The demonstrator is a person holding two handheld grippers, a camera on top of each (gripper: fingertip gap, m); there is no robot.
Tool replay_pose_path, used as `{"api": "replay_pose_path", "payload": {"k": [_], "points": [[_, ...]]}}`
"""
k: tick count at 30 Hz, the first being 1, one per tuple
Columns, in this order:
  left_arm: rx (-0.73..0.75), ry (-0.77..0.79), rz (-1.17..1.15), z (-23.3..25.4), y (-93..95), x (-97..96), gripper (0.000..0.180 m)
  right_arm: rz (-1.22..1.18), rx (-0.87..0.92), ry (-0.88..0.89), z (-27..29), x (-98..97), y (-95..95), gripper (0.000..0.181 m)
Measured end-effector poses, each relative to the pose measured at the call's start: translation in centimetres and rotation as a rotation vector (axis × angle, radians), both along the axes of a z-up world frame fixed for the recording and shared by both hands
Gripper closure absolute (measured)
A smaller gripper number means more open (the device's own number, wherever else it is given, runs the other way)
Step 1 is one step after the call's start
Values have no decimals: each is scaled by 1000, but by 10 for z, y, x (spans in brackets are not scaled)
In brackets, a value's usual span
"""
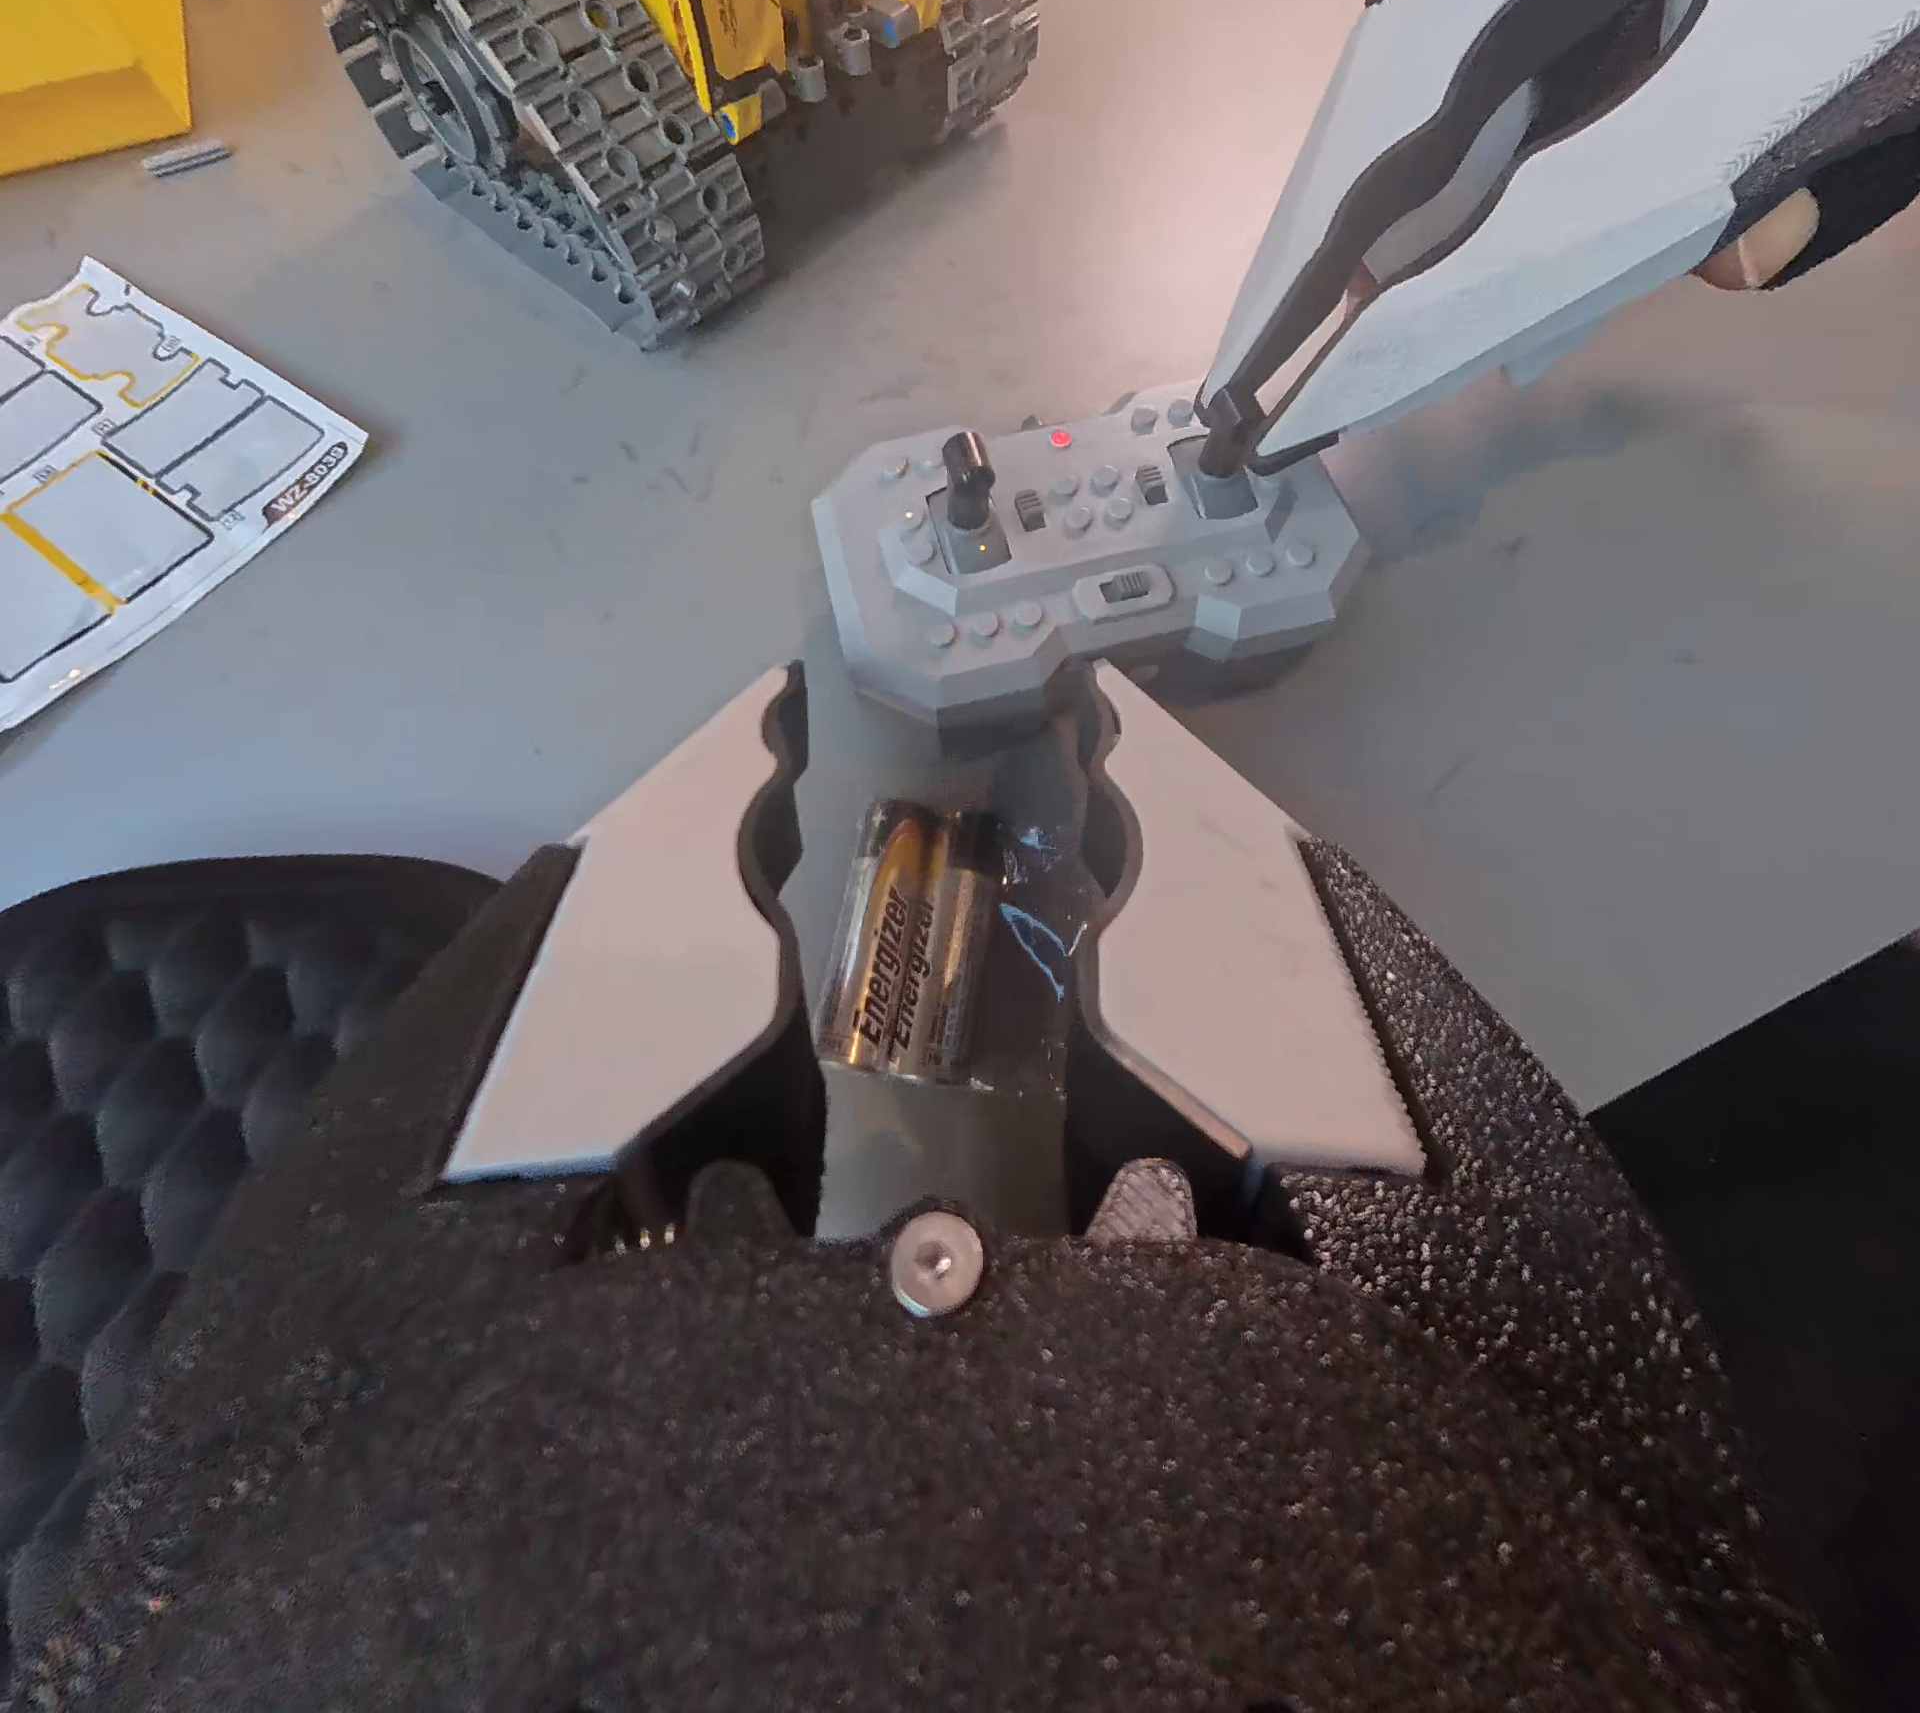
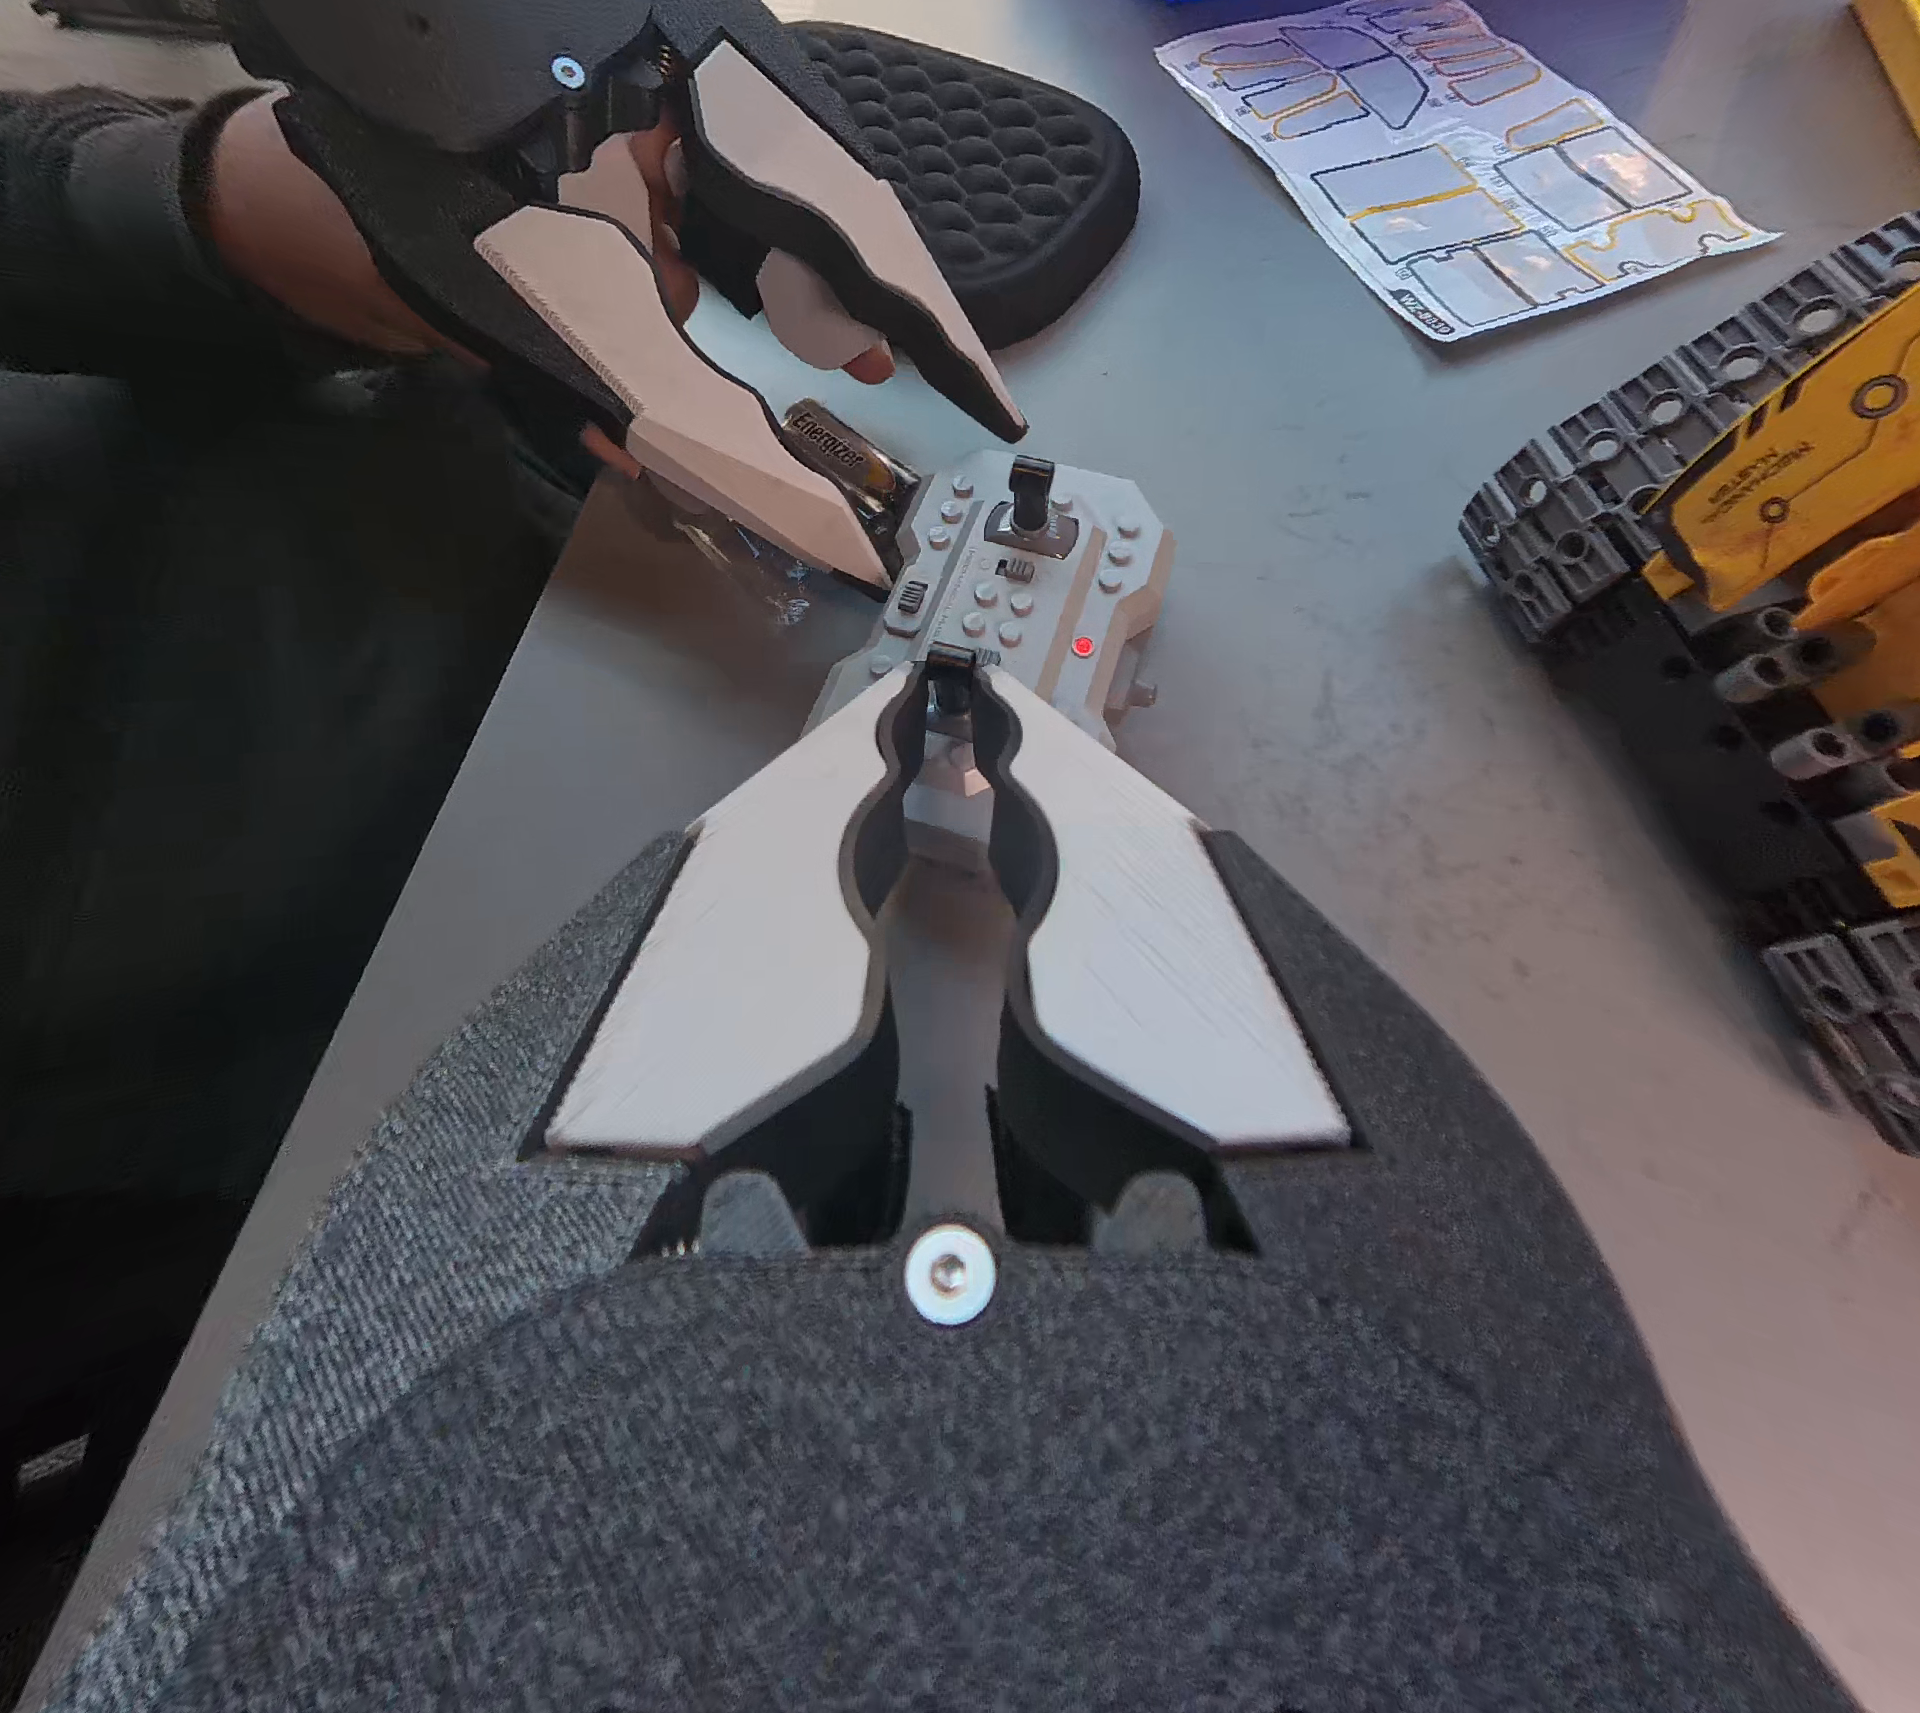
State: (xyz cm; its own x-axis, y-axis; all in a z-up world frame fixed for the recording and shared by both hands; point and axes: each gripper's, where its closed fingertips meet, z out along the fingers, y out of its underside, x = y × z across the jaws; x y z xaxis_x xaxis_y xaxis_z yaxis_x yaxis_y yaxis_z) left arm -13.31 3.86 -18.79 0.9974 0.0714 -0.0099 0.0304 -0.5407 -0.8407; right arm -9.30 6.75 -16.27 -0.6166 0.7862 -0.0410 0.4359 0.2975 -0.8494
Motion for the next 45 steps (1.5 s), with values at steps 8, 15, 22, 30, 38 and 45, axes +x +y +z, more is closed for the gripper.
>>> {"api": "replay_pose_path", "payload": {"k": [8, 15, 22, 30, 38, 45], "points": [[28, -9, -12, -2, 1, 5, 142, 57, 38, 12, 0, 4, 3, 173], [13, 17, 13, -2, -2, 6, 144, -14, -110, -56, -1, 2, 5, 173], [4, 30, 17, -2, -4, 7, 146, -95, -208, -98, -1, -1, 12, 173], [6, 27, 16, -3, -3, 7, 146, -54, -127, -42, -1, 1, 10, 173], [5, 47, 10, -3, -3, 8, 160, -188, -230, -120, -2, -7, 26, 175], [15, 39, 14, -2, -4, 7, 159, -151, -210, -109, -2, -3, 23, 174]]}}
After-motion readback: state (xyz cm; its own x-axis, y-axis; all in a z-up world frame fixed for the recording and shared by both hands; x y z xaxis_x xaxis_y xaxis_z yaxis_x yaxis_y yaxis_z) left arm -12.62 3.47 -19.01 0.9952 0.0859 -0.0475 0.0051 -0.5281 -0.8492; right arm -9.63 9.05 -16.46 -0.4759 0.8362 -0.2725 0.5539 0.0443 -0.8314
